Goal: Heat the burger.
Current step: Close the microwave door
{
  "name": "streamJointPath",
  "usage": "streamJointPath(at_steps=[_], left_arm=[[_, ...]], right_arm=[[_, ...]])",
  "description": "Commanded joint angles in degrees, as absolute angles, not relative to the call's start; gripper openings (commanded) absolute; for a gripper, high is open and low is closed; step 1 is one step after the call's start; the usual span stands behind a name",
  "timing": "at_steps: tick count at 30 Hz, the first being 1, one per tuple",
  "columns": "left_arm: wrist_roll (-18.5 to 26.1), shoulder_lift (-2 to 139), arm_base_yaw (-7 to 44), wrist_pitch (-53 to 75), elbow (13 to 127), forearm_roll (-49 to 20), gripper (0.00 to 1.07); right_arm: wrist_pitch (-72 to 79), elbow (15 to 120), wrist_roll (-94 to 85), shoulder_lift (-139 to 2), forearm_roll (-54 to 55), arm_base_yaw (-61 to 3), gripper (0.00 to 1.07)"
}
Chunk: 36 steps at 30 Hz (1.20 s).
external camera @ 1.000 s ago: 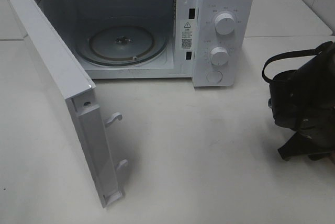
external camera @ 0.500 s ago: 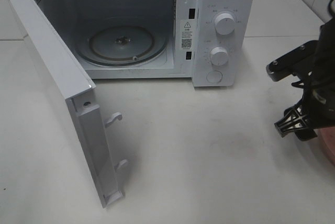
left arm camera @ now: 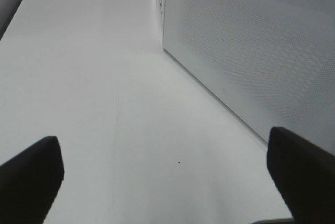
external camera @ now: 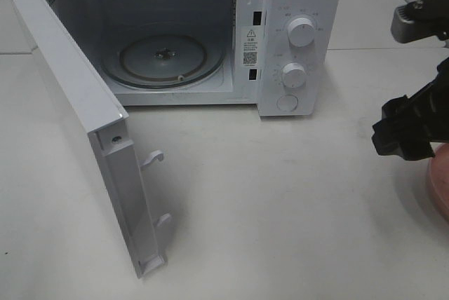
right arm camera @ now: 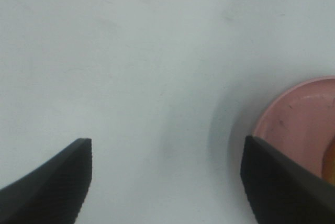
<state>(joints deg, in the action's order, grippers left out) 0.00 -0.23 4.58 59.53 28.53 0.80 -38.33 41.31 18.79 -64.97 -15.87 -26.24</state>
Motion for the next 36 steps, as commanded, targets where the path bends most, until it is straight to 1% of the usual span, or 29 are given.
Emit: streamJointPath(at_steps=[1,4,10,19,20,23,24,26,27,28,30,31,32,33,34,36], left_arm=[[0.0,-1.4,4.5,59.4,28.4,0.5,0.98],[0.0,-1.4,4.5,59.4,28.4,0.5,0.98],[0.0,-1.4,4.5,59.4,28.4,0.5,0.98],[0.0,-1.4,4.5,59.4,28.4,0.5,0.98],[0.0,-1.4,4.5,59.4,28.4,0.5,0.98],[0.0,-1.4,4.5,59.4,28.4,0.5,0.98],[0.0,-1.4,4.5,59.4,28.4,0.5,0.98],[0.0,-1.4,4.5,59.4,28.4,0.5,0.98],[0.0,-1.4,4.5,59.4,28.4,0.5,0.98],[0.0,-1.4,4.5,59.4,28.4,0.5,0.98],[0.0,-1.4,4.5,59.4,28.4,0.5,0.98],[0.0,-1.4,4.5,59.4,28.4,0.5,0.98],[0.0,-1.4,4.5,59.4,28.4,0.5,0.98],[0.0,-1.4,4.5,59.4,28.4,0.5,0.98],[0.0,-1.4,4.5,59.4,28.4,0.5,0.98],[0.0,-1.4,4.5,59.4,28.4,0.5,0.98]], right_arm=[[-38.5,41.5,15.2,-62.1,-12.2,-26.2,0.76],[-40.9,41.5,12.9,-58.1,-9.7,-26.2,0.76],[-43.1,41.5,12.9,-55.2,-9.7,-26.2,0.76],[-48.2,41.2,12.3,-45.3,-10.2,-26.2,0.76],[-48.1,39.9,11.9,-41.7,-10.2,-26.2,0.76],[-47.7,37.4,11.5,-38.0,-10.6,-26.2,0.76],[-47.2,34.8,11.4,-33.7,-11.4,-26.2,0.76],[-47.2,33.7,11.4,-32.0,-11.6,-26.1,0.76],[-47.3,31.2,11.5,-27.9,-11.6,-25.3,0.76],[-47.3,31.2,11.5,-27.9,-11.6,-25.3,0.76],[-47.7,28.8,12.1,-23.0,-11.5,-22.6,0.76],[-47.7,28.8,12.1,-23.0,-11.5,-22.6,0.76],[-47.8,28.8,12.1,-19.3,-11.2,-20.0,0.76],[-47.7,28.8,12.1,-17.6,-11.1,-18.6,0.76],[-47.7,28.8,12.1,-17.6,-11.1,-18.6,0.76],[-48.0,28.9,11.9,-13.2,-10.3,-15.4,0.76]])
